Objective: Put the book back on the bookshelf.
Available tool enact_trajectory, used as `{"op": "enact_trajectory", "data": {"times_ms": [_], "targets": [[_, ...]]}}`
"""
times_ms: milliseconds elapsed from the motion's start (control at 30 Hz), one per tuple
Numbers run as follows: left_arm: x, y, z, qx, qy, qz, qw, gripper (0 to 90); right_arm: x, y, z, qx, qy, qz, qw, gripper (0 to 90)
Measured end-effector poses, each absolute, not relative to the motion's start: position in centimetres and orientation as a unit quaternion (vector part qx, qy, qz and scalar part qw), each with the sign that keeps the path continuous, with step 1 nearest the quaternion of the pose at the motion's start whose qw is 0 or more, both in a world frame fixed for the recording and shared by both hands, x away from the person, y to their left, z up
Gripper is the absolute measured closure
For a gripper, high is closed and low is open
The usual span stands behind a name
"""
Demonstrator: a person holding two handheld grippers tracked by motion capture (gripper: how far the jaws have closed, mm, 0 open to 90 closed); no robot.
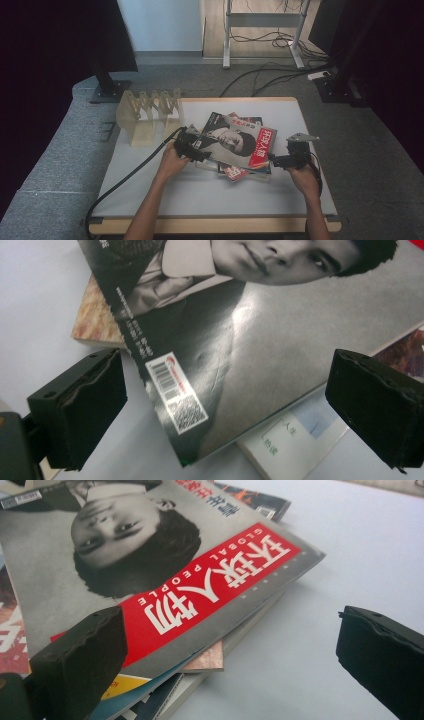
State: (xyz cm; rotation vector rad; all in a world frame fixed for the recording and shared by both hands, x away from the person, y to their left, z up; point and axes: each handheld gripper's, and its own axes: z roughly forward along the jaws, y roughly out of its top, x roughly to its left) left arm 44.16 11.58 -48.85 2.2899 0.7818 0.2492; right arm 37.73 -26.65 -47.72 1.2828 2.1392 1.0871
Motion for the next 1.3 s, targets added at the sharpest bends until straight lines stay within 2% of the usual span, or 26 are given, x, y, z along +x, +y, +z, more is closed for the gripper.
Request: {"op": "enact_trajectory", "data": {"times_ms": [567,1100,1300], "targets": [[45.1,11.1,-50.5,0.872,0.32,0.074,0.363,0.0,40.9,-24.6,-51.2,0.45,0.781,0.398,0.171,0.0],[44.3,11.5,-51.0,0.867,0.332,0.048,0.368,0.0,40.1,-24.0,-51.6,0.438,0.782,0.411,0.166,0.0],[43.3,11.6,-50.9,0.872,0.33,0.057,0.358,0.0,39.5,-23.7,-51.6,0.434,0.784,0.412,0.167,0.0]]}}
